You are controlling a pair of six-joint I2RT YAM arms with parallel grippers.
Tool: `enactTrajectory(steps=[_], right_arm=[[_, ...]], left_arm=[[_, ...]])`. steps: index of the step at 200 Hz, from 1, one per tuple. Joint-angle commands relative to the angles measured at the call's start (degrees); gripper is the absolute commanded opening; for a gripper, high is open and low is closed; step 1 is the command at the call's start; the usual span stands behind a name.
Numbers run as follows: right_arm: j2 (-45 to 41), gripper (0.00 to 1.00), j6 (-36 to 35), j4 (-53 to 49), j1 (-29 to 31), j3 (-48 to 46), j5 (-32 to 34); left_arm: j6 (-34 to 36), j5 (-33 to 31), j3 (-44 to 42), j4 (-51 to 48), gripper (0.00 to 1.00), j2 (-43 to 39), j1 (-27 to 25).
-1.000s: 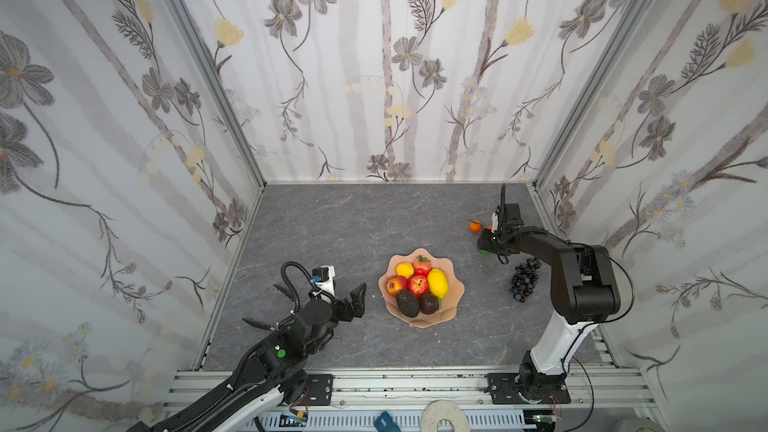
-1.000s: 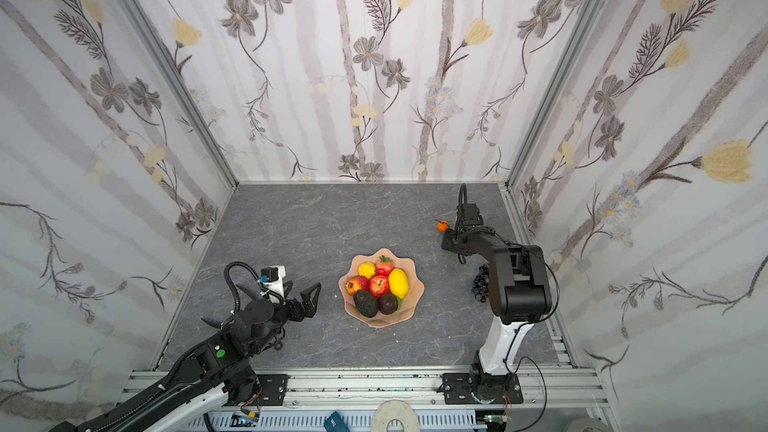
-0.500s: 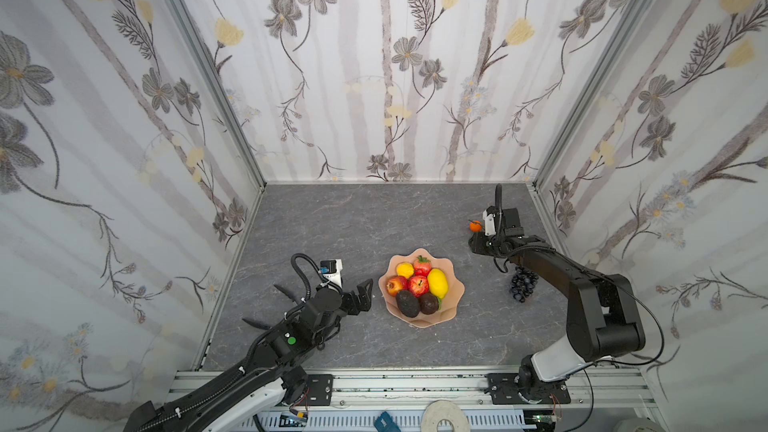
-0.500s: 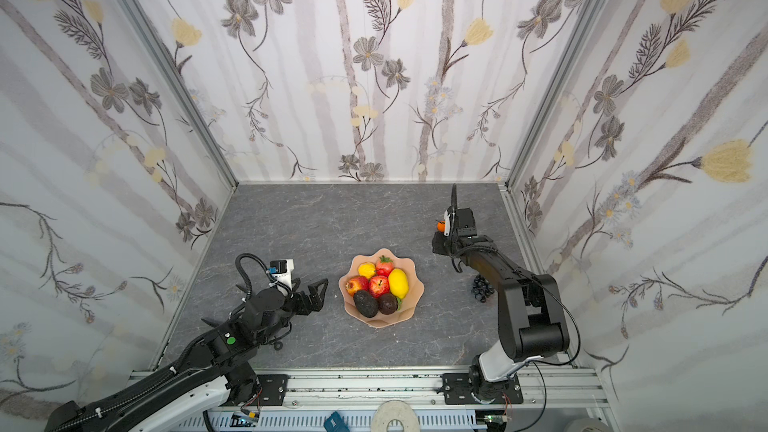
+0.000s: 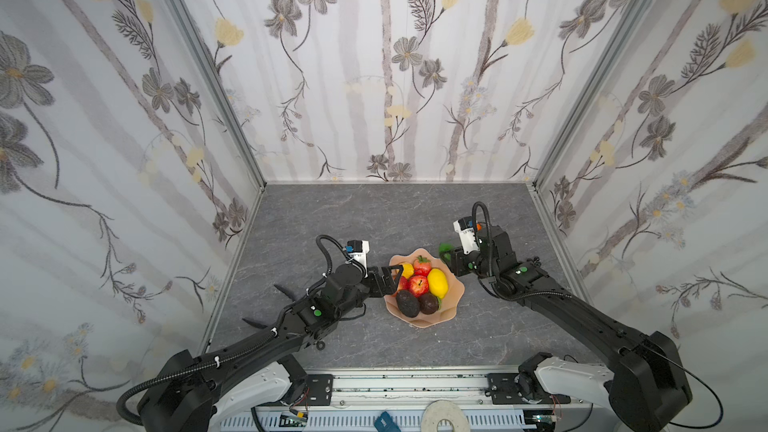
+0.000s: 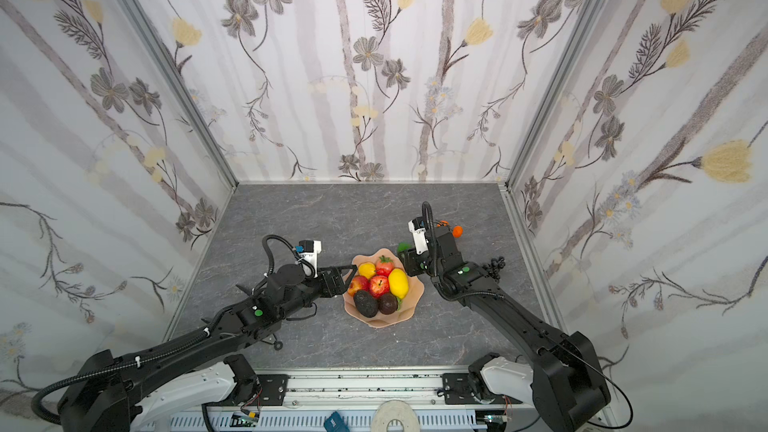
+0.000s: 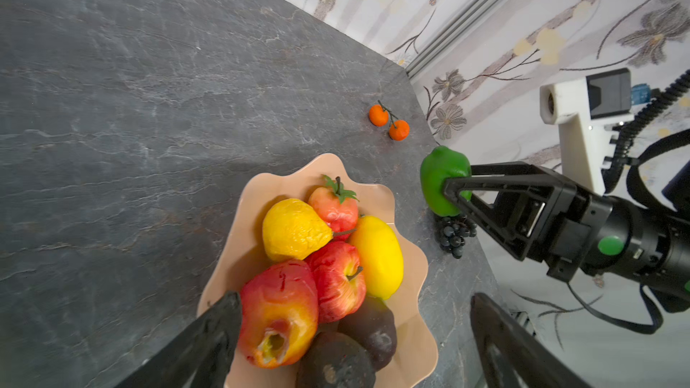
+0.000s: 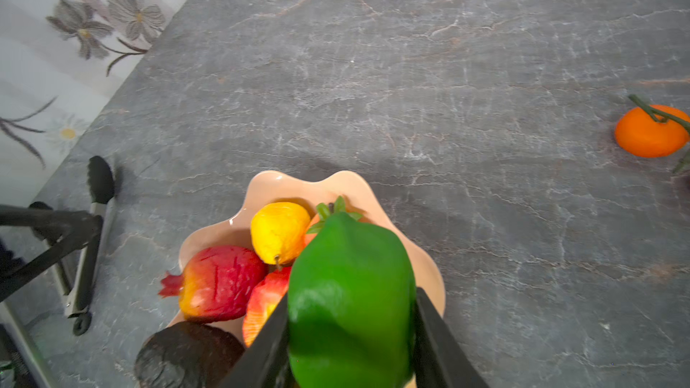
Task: Place and organize the fake fruits in the fruit bowl
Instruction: 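Carry the lime over the bowl while the left gripper reaches toward it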
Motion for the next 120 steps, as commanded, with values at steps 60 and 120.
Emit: enactTrajectory(steps=[60,120], right_arm=[[-3.6,0.41,3.1,17.4,11.8,-7.4,-0.5],[-4.9,0.41,3.2,23.9,15.2,-10.2,0.5]], left_arm=[[-5.1,4.6,6.1,8.2,0.89,8.0,-3.1],[-6.1,5.4,6.5,7.4,0.77,9.0,-3.2]])
